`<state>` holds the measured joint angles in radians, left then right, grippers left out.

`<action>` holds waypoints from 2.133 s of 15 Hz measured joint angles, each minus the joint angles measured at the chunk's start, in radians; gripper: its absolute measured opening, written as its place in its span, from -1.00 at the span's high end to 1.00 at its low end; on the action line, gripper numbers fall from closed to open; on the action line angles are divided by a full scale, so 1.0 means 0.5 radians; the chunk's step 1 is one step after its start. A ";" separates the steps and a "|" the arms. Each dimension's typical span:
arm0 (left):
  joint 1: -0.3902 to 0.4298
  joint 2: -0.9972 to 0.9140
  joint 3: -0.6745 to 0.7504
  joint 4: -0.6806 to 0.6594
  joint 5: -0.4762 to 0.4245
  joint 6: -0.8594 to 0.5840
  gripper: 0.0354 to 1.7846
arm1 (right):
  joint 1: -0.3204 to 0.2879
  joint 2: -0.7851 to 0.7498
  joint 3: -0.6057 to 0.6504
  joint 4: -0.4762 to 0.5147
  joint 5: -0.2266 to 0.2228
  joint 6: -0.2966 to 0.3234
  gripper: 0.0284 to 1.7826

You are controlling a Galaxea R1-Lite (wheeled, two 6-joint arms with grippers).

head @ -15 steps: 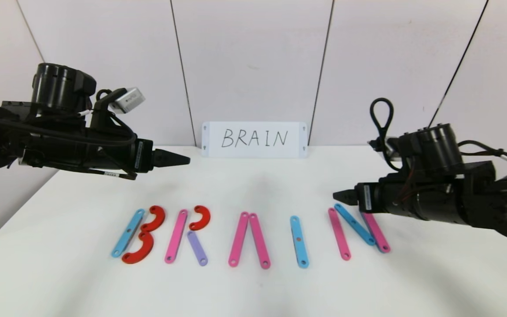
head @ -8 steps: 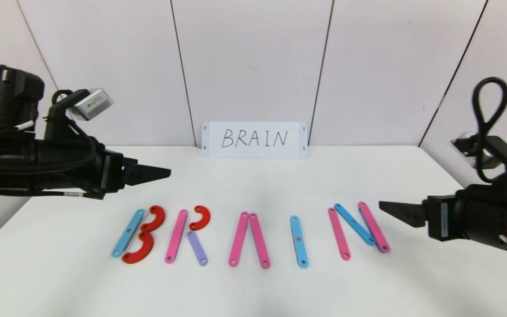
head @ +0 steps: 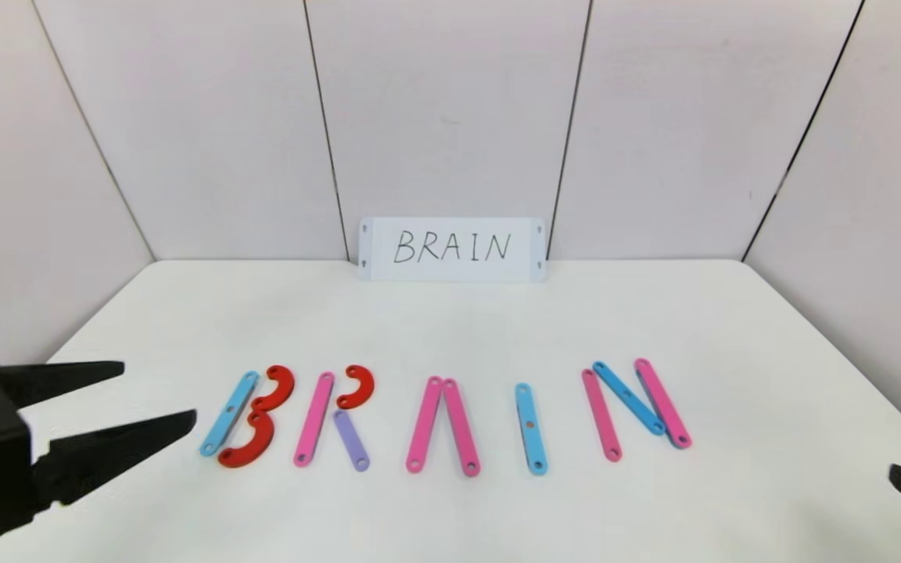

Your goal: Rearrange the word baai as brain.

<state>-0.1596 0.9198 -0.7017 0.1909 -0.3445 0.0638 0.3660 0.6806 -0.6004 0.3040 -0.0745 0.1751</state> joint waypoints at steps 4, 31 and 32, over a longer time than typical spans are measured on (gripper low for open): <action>0.000 -0.492 0.112 0.266 0.210 -0.009 -0.95 | -0.134 -0.403 0.008 0.150 -0.006 -0.026 -0.95; 0.334 -1.843 1.400 -0.474 0.698 0.069 -0.95 | -0.738 -1.366 1.198 -0.612 0.140 -0.443 -0.95; 0.334 -1.843 1.402 -0.421 0.696 0.051 -0.95 | -0.737 -1.366 1.198 -0.592 0.140 -0.421 -0.95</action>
<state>0.0072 -0.0017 -0.0009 -0.0196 0.0036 0.0894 -0.0028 -0.0023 -0.0013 0.0081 -0.0047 -0.0355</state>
